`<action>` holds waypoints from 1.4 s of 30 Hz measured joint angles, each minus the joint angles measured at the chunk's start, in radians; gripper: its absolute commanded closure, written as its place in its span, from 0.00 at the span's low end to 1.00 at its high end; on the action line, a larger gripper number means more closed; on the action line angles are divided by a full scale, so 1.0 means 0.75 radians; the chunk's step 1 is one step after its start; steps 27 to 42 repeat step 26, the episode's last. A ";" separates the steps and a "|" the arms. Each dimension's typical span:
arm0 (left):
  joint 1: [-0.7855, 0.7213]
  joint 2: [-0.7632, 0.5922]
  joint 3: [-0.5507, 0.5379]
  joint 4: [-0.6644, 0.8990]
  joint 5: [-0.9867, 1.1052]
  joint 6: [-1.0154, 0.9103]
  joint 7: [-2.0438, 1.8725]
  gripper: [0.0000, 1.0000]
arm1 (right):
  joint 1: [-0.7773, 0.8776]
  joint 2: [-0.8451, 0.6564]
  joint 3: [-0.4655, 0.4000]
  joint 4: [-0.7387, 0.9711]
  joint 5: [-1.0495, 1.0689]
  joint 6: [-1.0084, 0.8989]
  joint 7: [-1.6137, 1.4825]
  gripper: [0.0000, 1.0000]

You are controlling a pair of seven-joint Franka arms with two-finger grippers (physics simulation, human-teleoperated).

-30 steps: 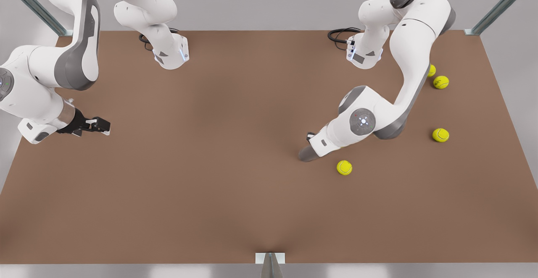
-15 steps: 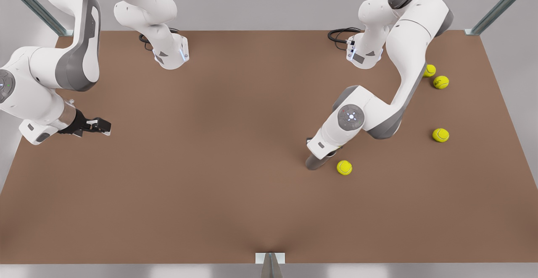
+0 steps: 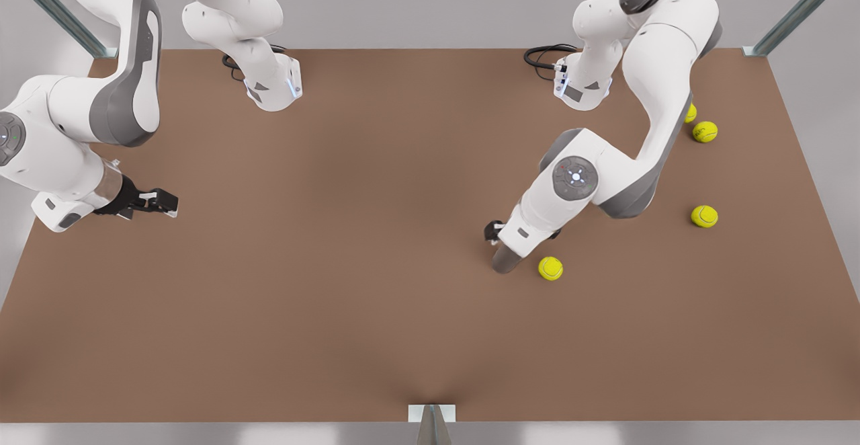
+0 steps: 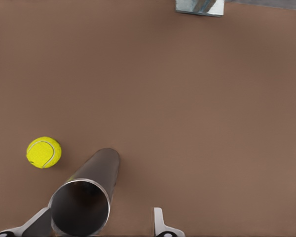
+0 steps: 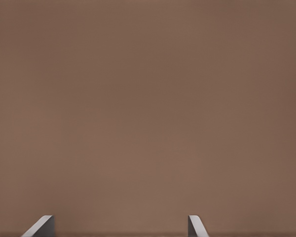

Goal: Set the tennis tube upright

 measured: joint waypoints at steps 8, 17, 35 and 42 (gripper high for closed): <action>-0.038 -0.385 0.487 -0.007 -0.077 -0.478 0.084 0.00 | 0.000 -0.002 0.000 0.000 0.000 0.000 0.000 0.00; -0.241 -0.483 0.778 -0.034 -0.293 -0.619 0.365 0.00 | 0.000 -0.002 0.002 0.000 0.000 0.000 0.000 0.00; -0.239 -0.457 0.762 -0.025 -0.320 -0.685 0.534 0.00 | 0.001 -0.004 0.002 0.002 0.000 0.000 0.000 0.00; -0.239 -0.457 0.762 -0.025 -0.320 -0.685 0.534 0.00 | 0.001 -0.004 0.002 0.002 0.000 0.000 0.000 0.00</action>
